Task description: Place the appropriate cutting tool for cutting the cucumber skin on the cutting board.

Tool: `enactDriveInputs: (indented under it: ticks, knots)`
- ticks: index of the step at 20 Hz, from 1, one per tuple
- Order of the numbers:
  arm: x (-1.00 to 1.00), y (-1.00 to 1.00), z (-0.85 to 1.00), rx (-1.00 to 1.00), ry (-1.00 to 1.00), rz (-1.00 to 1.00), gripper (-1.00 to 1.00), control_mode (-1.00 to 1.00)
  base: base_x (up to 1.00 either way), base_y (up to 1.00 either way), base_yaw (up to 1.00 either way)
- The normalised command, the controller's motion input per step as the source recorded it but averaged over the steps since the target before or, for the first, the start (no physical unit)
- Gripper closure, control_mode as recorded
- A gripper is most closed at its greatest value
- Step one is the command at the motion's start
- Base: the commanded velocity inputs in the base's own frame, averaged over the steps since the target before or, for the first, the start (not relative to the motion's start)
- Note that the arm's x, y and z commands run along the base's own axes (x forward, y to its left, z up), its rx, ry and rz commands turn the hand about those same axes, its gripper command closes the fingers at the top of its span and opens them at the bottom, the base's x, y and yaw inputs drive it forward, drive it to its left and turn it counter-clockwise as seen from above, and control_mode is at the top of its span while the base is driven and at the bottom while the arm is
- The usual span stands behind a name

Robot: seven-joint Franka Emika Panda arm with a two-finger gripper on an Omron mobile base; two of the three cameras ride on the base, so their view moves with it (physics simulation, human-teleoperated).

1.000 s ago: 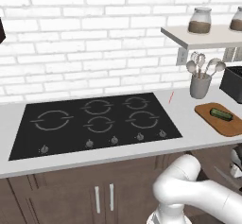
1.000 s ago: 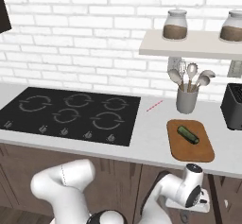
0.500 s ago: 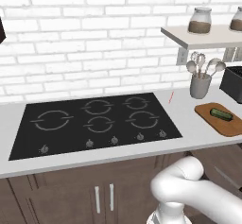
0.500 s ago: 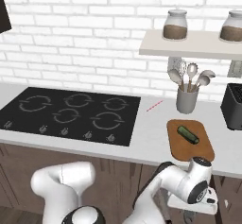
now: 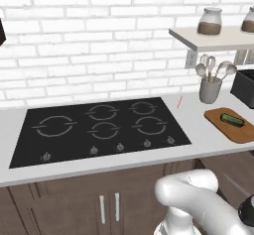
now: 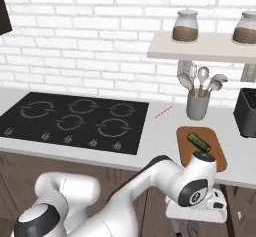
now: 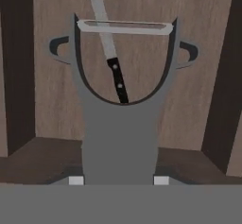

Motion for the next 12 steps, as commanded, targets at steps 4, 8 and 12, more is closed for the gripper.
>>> enactDriveInputs:
  ticks: [4,8,12]
  knots:
    - [-0.03,0.25,1.0,-0.11,0.0,0.14,1.0,-1.0,0.0,0.0,0.0]
    - [0.05,-0.05,1.0,-0.05,0.0,0.15,1.0,-1.0,0.0,0.0,0.0]
    - [0.63,-0.31,0.66,0.0,0.0,0.2,1.0,-1.0,0.0,0.0,0.0]
